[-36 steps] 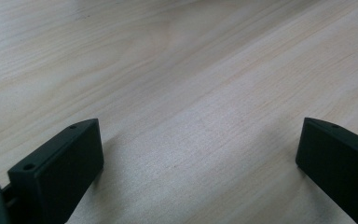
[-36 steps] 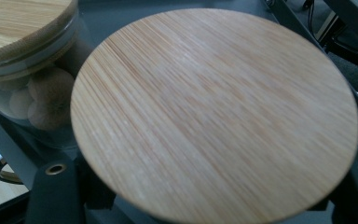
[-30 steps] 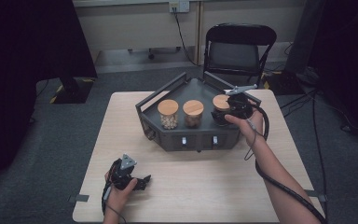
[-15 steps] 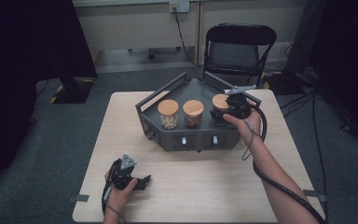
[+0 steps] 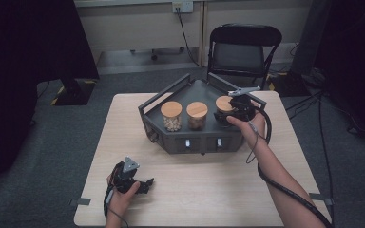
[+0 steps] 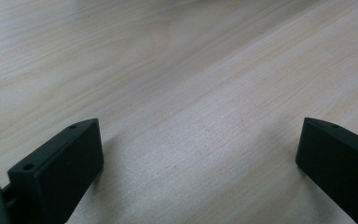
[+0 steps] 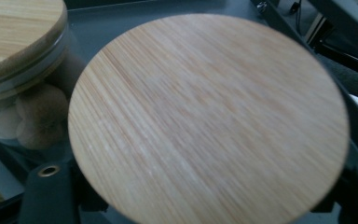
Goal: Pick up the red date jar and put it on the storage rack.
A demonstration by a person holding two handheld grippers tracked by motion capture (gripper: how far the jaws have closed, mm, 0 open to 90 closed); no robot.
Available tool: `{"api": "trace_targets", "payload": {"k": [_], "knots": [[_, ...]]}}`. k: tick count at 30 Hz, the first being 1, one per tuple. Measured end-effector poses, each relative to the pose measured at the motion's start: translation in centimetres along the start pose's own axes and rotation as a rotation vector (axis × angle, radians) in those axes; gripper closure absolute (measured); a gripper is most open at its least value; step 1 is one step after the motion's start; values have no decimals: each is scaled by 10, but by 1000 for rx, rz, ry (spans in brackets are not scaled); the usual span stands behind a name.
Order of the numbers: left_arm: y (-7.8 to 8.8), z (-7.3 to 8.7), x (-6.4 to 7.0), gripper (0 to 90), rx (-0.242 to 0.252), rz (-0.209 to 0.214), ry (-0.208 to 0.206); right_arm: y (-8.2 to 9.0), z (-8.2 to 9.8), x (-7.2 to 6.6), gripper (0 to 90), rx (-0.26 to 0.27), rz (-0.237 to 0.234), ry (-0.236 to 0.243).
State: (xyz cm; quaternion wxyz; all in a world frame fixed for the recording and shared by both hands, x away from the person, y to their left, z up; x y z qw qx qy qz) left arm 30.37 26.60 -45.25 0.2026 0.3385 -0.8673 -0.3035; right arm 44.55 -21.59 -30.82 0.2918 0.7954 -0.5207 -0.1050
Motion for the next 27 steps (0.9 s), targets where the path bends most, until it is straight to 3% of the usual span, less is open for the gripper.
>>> {"api": "trace_targets", "payload": {"k": [14,27], "knots": [[0,0,0,2,0,0,0,4,-1,8,31,-32,-17,-24],[0,0,0,2,0,0,0,16,2,10,20,-15,-23,-67]]}}
Point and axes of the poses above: each handheld gripper's, and its own axes: y roughly backward along the jaws, z roughly out of its underside, x roughly to its right, the point moved 5 cm from there along -y, roughly forward along the jaws, and after that the axes turned 13 degrees about z, right-handed, at the moved point
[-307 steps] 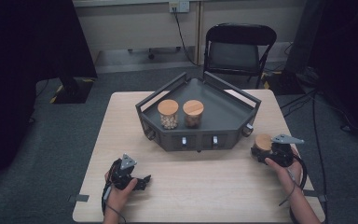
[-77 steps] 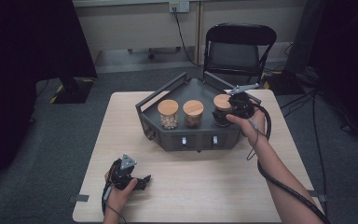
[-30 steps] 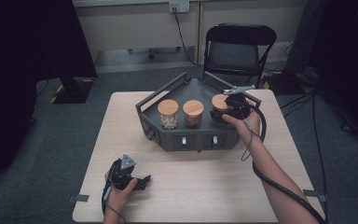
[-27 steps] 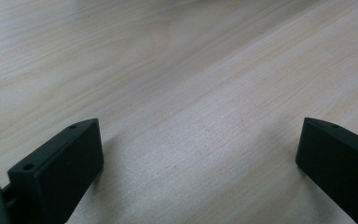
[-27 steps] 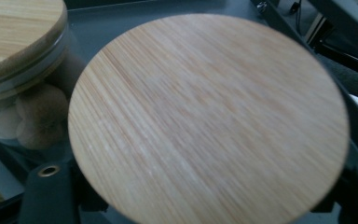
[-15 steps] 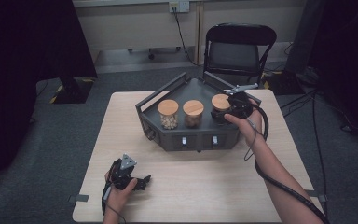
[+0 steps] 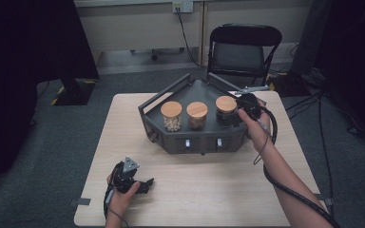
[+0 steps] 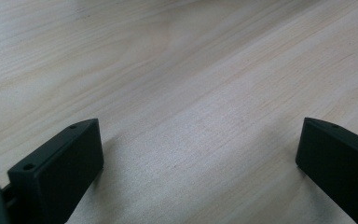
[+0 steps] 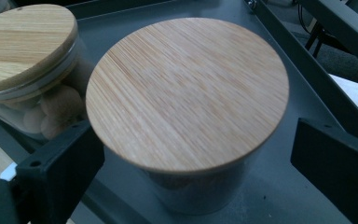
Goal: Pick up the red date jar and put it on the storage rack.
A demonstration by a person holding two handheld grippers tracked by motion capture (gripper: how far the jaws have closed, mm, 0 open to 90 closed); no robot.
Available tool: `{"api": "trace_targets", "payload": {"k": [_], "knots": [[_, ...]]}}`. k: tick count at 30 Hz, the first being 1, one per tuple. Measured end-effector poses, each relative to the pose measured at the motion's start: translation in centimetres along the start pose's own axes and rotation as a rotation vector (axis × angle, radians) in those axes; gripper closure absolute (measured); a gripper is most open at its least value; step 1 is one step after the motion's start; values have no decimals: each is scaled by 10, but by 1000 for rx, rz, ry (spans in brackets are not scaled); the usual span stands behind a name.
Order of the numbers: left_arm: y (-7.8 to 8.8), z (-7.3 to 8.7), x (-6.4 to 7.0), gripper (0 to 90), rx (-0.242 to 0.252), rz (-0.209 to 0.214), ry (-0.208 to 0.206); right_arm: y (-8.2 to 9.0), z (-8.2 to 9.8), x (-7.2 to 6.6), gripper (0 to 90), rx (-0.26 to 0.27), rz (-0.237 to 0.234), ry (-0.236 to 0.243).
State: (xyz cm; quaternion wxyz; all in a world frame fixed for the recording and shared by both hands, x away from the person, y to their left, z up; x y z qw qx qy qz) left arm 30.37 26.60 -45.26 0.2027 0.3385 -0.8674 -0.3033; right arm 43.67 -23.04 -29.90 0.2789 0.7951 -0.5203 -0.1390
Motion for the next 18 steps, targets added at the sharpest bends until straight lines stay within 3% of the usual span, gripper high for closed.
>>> {"api": "trace_targets", "payload": {"k": [18], "knots": [[0,0,0,2,0,0,0,19,6,-1,18,27,-16,-2]]}}
Point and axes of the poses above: each handheld gripper's, and its own axes: y roughly backward along the jaws, z roughly out of its underside, x roughly to its right, the point moved 5 cm from there along -y, roughly forward along the jaws, and after that the axes turned 13 degrees about z, right-handed, at the moved point
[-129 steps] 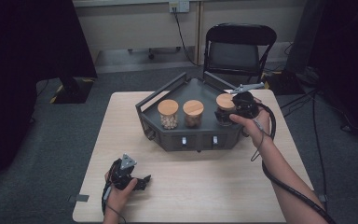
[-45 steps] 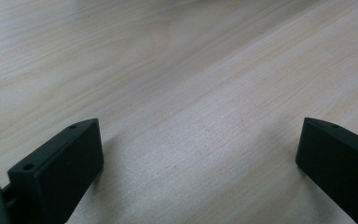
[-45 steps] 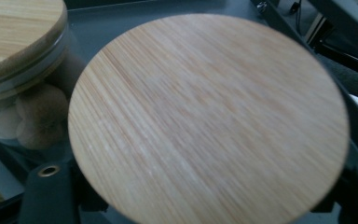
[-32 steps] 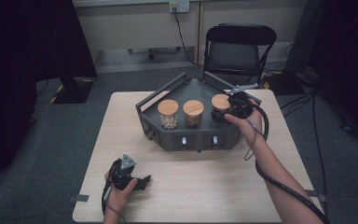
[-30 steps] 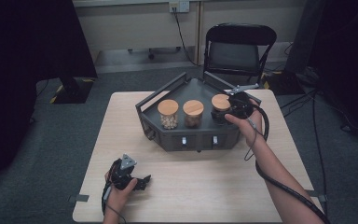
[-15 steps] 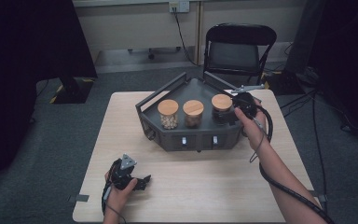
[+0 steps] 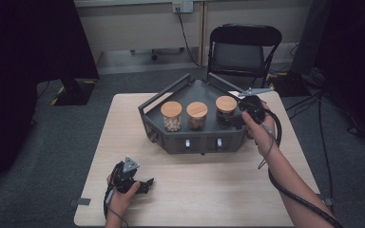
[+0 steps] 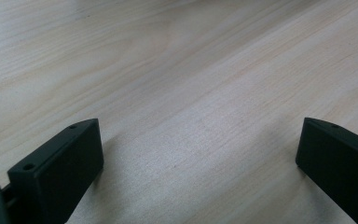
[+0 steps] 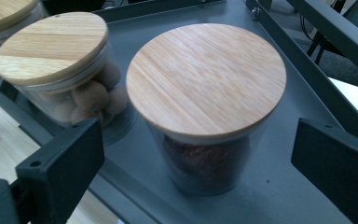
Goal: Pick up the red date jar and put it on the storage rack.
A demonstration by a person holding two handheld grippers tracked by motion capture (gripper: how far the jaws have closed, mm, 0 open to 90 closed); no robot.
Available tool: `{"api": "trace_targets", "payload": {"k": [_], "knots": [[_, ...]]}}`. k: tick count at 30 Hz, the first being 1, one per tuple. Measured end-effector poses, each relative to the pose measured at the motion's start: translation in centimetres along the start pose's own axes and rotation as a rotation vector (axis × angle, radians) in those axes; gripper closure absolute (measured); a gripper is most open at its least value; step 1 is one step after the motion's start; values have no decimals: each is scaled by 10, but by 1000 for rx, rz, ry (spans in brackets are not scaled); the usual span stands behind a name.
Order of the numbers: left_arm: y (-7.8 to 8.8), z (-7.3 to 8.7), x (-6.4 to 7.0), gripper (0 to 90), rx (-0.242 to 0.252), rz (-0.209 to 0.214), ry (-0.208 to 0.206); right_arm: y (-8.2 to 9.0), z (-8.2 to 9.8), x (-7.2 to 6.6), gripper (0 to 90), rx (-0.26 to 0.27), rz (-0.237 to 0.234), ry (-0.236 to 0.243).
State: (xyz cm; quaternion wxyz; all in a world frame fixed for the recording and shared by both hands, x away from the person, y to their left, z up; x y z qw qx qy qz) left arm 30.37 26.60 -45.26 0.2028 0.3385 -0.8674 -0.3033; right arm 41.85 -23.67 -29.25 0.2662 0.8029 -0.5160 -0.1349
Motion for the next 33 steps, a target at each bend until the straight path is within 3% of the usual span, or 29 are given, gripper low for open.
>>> {"api": "trace_targets", "payload": {"k": [33], "knots": [[0,0,0,2,0,0,0,22,26,-7,18,34,-8,2]]}}
Point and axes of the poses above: each handheld gripper's, and its own axes: y roughly backward along the jaws, z roughly out of its underside, x roughly to its right, the point moved 5 cm from there along -y, roughly forward along the jaws, and after that the axes turned 13 degrees about z, right-handed, at the moved point
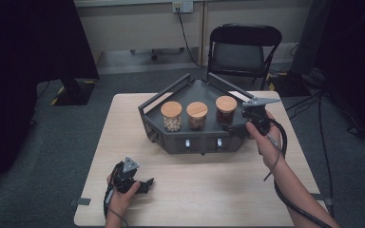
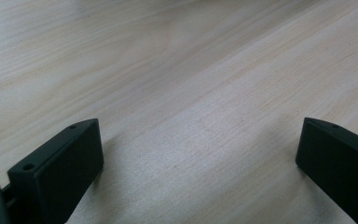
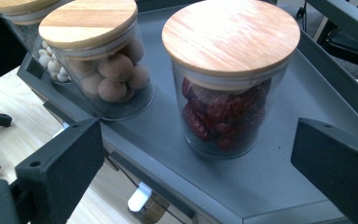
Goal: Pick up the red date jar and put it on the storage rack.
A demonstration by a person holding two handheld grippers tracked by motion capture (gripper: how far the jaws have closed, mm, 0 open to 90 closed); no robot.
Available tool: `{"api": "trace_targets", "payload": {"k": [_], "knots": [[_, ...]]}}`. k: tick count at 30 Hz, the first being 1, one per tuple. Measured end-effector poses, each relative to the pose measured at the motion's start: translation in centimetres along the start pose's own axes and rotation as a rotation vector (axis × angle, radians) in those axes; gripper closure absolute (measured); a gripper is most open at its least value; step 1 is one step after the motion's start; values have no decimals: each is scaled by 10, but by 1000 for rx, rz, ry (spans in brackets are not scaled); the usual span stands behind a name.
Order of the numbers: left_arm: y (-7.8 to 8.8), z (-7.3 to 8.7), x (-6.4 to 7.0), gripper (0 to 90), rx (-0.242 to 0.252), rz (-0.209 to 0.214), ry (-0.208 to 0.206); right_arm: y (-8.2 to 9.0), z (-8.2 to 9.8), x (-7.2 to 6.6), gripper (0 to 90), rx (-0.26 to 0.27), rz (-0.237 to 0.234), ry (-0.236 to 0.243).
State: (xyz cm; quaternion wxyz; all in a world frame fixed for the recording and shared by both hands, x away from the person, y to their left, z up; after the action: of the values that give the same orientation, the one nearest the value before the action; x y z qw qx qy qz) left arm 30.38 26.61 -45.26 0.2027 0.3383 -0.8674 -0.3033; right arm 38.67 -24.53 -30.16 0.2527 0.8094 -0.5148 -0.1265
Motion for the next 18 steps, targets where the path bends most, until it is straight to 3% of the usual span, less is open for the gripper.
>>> {"api": "trace_targets", "payload": {"k": [18], "knots": [[0,0,0,2,0,0,0,15,15,1,16,12,-11,-3]]}}
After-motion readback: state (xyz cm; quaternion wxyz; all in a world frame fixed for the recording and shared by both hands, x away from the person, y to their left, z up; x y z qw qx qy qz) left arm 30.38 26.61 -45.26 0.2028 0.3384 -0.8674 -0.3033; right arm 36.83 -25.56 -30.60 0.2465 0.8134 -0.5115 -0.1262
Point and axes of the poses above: each handheld gripper's, and its own axes: y roughly backward along the jaws, z roughly out of its underside, x roughly to its right, the point moved 5 cm from there along -y, roughly forward along the jaws, and after that the axes turned 13 degrees about z, right-handed, at the moved point
